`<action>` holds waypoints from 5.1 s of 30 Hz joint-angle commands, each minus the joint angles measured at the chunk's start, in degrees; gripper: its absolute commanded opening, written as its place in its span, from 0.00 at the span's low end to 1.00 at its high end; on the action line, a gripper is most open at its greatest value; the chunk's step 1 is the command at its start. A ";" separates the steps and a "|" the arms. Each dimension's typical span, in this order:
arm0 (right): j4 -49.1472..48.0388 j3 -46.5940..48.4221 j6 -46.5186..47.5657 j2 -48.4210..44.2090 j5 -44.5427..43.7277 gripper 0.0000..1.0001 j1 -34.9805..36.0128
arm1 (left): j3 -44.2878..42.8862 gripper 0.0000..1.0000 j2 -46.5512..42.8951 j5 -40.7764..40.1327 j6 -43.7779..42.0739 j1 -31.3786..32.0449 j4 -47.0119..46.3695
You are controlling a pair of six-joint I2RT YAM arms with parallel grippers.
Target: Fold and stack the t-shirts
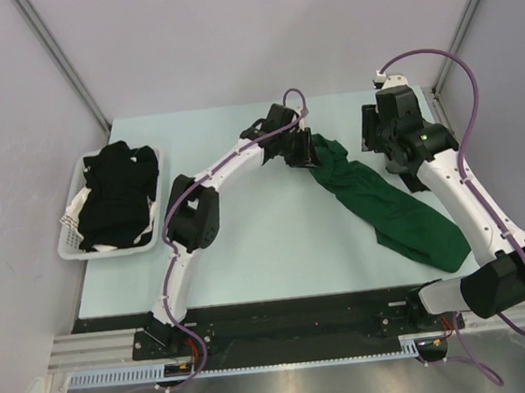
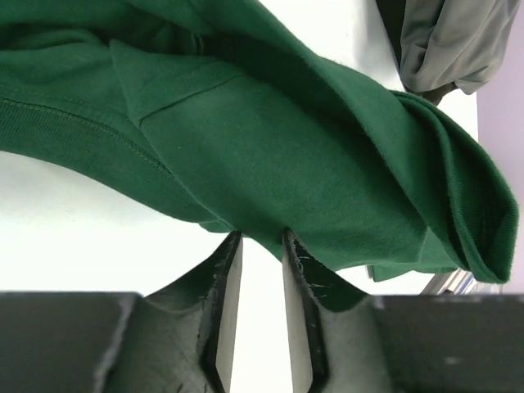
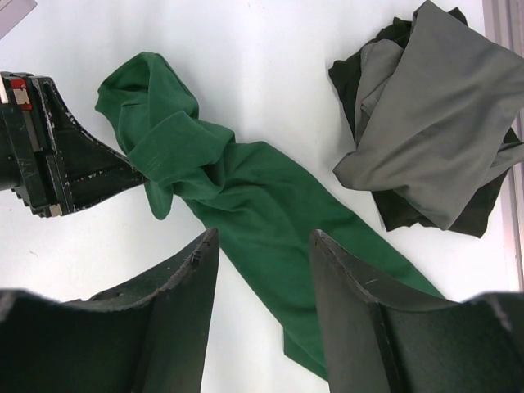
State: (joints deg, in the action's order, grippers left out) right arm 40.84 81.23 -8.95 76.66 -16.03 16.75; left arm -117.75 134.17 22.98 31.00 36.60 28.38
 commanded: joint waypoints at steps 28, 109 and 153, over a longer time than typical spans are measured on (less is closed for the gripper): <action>-1.99 0.07 -0.54 0.33 3.37 0.53 -0.23 | 3.32 0.00 -14.45 -20.16 -9.38 -8.82 6.94; -1.91 -0.02 0.07 1.03 2.94 0.54 -0.32 | -13.11 0.52 -1.72 -3.47 -1.38 2.51 1.24; -3.75 -0.46 -1.16 3.05 6.63 0.54 -0.14 | 0.23 0.00 -28.61 -30.19 -14.04 -21.04 9.59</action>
State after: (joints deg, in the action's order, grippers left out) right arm 38.70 80.68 -9.45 79.31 -9.91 16.69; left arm -121.64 111.28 -4.67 19.25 15.92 38.48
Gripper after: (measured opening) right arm 0.537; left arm 0.007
